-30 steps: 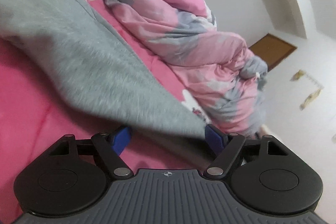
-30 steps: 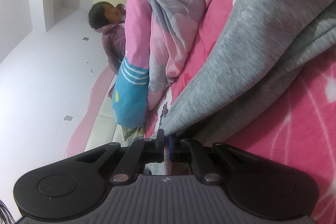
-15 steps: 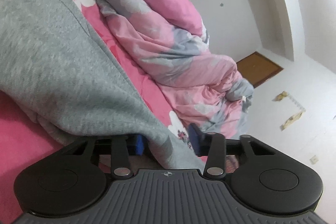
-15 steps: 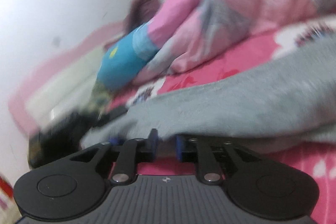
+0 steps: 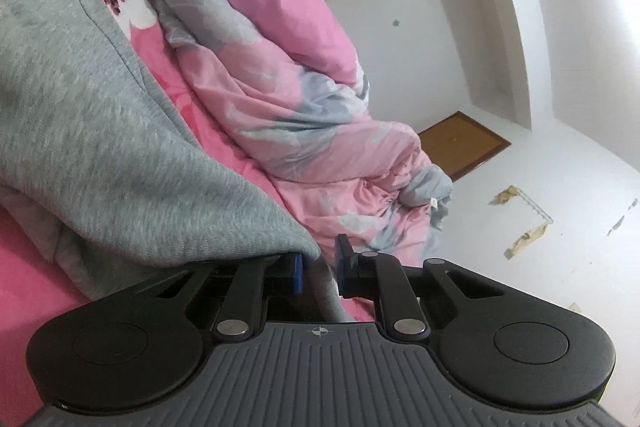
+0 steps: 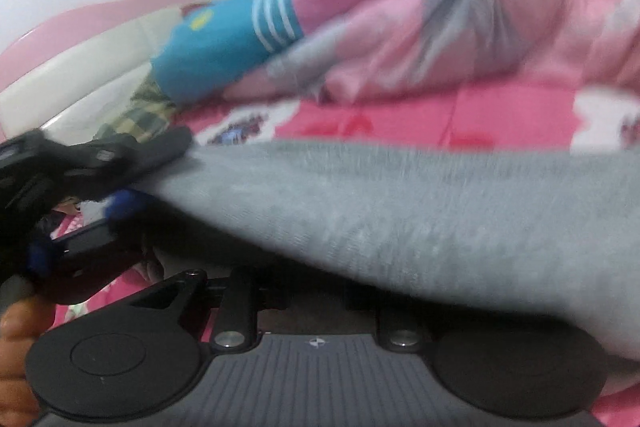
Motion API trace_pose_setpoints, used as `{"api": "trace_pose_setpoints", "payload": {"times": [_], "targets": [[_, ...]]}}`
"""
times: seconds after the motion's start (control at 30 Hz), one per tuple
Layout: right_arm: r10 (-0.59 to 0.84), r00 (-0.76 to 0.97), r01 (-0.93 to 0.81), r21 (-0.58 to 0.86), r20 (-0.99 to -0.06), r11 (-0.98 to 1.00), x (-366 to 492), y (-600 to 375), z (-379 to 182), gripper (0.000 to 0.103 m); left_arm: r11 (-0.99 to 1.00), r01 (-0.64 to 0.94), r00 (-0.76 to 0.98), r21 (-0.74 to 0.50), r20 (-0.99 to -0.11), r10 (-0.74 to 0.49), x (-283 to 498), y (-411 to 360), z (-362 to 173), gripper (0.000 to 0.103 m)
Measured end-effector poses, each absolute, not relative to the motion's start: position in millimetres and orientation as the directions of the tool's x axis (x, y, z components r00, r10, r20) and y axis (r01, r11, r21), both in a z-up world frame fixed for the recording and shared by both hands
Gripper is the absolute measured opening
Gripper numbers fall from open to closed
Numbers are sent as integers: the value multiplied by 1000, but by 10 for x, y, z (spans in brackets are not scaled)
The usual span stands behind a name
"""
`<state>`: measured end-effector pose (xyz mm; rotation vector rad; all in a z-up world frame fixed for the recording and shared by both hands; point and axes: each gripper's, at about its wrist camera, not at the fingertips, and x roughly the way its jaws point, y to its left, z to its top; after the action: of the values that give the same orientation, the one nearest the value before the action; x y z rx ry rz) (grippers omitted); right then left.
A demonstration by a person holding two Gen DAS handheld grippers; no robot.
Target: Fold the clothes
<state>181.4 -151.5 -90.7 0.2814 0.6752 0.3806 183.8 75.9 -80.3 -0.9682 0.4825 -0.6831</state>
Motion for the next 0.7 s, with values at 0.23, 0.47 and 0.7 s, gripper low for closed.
{"api": "trace_pose_setpoints", "payload": {"times": [0.23,0.47,0.7], "targets": [[571,605,-375,433,-556,820,1452,-1443,-851,23,389,311,694,-867,-72,-716,1829,779,-814,13],[550,658,-294,498,-514,816,1914,-1399,-901,23,411,322,699,-853,-79,-711,1809,764,-816,13],[585,629,-289,544,-512,788,1879,-1399,-1026,21,413,315,699,-855,-85,-710,1804,761,-819,13]]}}
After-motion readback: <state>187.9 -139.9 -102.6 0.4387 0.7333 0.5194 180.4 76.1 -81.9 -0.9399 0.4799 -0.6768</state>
